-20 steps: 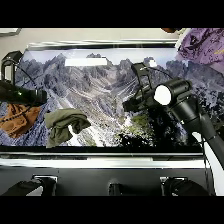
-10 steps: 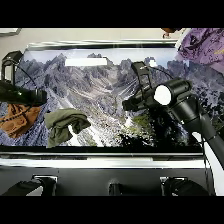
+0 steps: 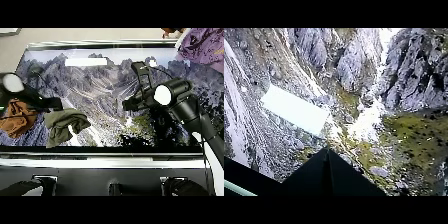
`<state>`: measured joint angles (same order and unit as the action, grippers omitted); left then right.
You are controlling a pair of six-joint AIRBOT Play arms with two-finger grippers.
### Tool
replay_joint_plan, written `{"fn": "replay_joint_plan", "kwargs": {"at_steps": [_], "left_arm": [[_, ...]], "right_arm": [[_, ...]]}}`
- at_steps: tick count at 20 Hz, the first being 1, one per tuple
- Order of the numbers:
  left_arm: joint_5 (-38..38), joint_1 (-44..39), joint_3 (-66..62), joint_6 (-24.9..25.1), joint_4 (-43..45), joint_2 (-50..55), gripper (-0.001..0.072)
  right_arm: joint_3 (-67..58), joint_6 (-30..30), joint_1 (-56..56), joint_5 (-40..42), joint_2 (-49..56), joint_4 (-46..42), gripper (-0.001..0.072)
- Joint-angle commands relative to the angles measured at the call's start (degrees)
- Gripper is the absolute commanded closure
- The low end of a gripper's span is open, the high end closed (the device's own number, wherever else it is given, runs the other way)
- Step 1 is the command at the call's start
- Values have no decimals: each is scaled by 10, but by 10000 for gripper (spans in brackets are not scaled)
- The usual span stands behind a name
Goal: Fold the clothes and pants, and hang the long-sleeved shirts on hangers.
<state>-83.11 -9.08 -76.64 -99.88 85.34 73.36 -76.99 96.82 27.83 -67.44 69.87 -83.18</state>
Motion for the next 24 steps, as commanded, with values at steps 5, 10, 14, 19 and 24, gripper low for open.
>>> {"fn": "replay_joint_plan", "kwargs": {"at_steps": [5, 10, 14, 19, 24], "left_arm": [[144, 0, 151, -13, -35, 71, -13], [266, -1, 162, -13, -110, 105, 17], [266, -10, 158, -3, -198, 115, 691], [293, -148, 88, 0, -282, 113, 693], [435, -303, 8, -91, -289, 166, 693]], "right_arm": [[-1, 0, 0, -1, 0, 0, 679], [-1, 0, 0, -1, 0, 0, 679], [-1, 0, 0, -21, 0, -1, 508], [-1, 10, 0, -146, -5, -54, 500], [-1, 11, 0, -248, -57, -181, 499]]}}
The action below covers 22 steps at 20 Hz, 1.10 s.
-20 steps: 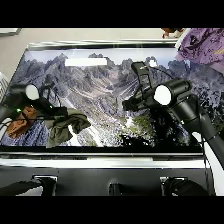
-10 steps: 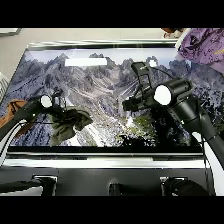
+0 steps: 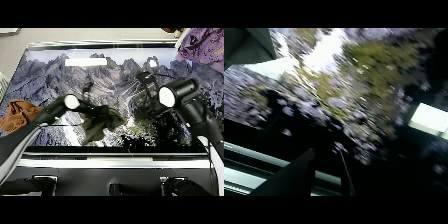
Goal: Fold the clothes and pants, and hang the long-sleeved shirts on hangers.
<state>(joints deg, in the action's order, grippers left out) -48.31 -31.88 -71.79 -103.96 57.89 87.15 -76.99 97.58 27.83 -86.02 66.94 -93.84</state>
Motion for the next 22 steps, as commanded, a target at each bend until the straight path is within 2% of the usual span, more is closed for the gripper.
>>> {"fn": "replay_joint_plan", "kwargs": {"at_steps": [1, 4, 5, 6, 7, 9, 11, 12, 15, 18, 22], "left_arm": [[113, -90, -56, -72, -14, 49, 693], [148, -99, -90, -111, -14, 106, 690], [146, -91, -96, -111, -15, 114, 656], [136, -78, -97, -110, -14, 113, 515], [112, -59, -97, -108, -14, 104, 329], [55, -3, -97, -70, -14, 75, 85], [-7, 64, -97, -13, -14, 37, 69], [-34, 97, -97, 10, -14, 20, 61], [-98, 184, -97, 50, -14, -13, 61], [-137, 236, -97, 50, -14, -15, 61], [-142, 262, -97, 50, -14, -14, 61]], "right_arm": [[-1, 3, 0, -60, -44, -85, 499], [0, 10, -12, -49, -77, -92, 498], [1, 16, -24, -42, -81, -88, 442], [7, 26, -39, -33, -81, -82, 324], [17, 30, -62, -20, -81, -65, 286], [57, 26, -140, 17, -81, 41, 262], [142, -14, -242, 62, -81, 234, 216], [198, -47, -276, 85, -81, 329, 218], [370, -119, -275, 184, -81, 525, 218], [467, -147, -174, 313, -62, 617, 217], [472, -154, -56, 444, 5, 667, 161]]}}
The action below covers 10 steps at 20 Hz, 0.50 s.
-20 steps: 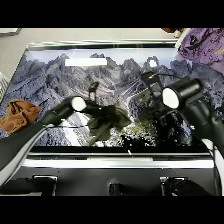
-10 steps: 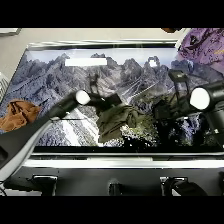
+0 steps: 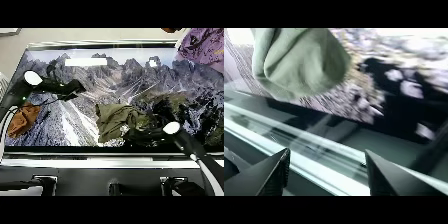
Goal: Fold the clothes and pants, and hang the long-sleeved shirts on hangers.
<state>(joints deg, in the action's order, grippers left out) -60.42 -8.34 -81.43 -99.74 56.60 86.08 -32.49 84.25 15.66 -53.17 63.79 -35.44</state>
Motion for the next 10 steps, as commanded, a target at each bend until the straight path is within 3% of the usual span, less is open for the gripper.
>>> {"fn": "replay_joint_plan", "kwargs": {"at_steps": [1, 5, 7, 10], "left_arm": [[-19, 28, 0, 8, 0, -3, 61], [-19, 28, 0, 8, 0, -3, 61], [-19, 28, 0, 8, 0, -3, 61], [-16, 28, 0, 8, 0, -3, 61]], "right_arm": [[27, -29, 78, 143, 53, 105, 161], [15, -99, 82, 175, 97, 205, 187], [2, -110, 82, 177, 113, 215, 191], [-15, -112, 82, 183, 138, 214, 382]]}}
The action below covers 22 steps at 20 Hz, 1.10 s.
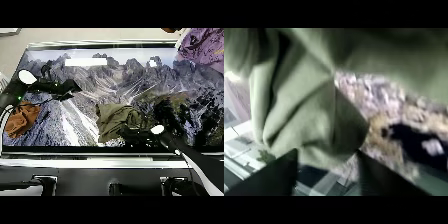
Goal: Fold the clothes and pants, and hang the long-sleeved shirts on hangers.
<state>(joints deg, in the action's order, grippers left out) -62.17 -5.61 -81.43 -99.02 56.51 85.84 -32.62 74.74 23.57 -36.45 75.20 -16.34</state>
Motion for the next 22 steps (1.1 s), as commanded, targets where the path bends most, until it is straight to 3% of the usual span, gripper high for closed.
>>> {"fn": "replay_joint_plan", "kwargs": {"at_steps": [1, 3, 9, 12, 17, 18, 20, 22], "left_arm": [[2, 1, 0, 0, 0, 0, 62], [2, 1, 0, 0, 0, 4, 61], [6, -35, 6, 3, -4, 79, 62], [23, -61, 6, 51, -71, 126, 63], [53, -93, 6, 78, -137, 170, 77], [55, -99, 6, 78, -141, 175, 132], [54, -111, 6, 78, -146, 181, 171], [52, -121, 6, 78, -148, 183, 348]], "right_arm": [[-18, -17, 3, 14, 29, 22, 464], [-23, -24, 3, 9, 29, 22, 677], [-25, 3, 2, -30, 14, -30, 682], [-25, 84, 2, -30, 3, -110, 682], [-25, 91, 2, -54, 3, -114, 682], [-25, 91, 2, -56, 3, -114, 682], [-25, 91, 2, -56, 3, -114, 682], [-25, 91, 2, -56, 3, -115, 682]]}}
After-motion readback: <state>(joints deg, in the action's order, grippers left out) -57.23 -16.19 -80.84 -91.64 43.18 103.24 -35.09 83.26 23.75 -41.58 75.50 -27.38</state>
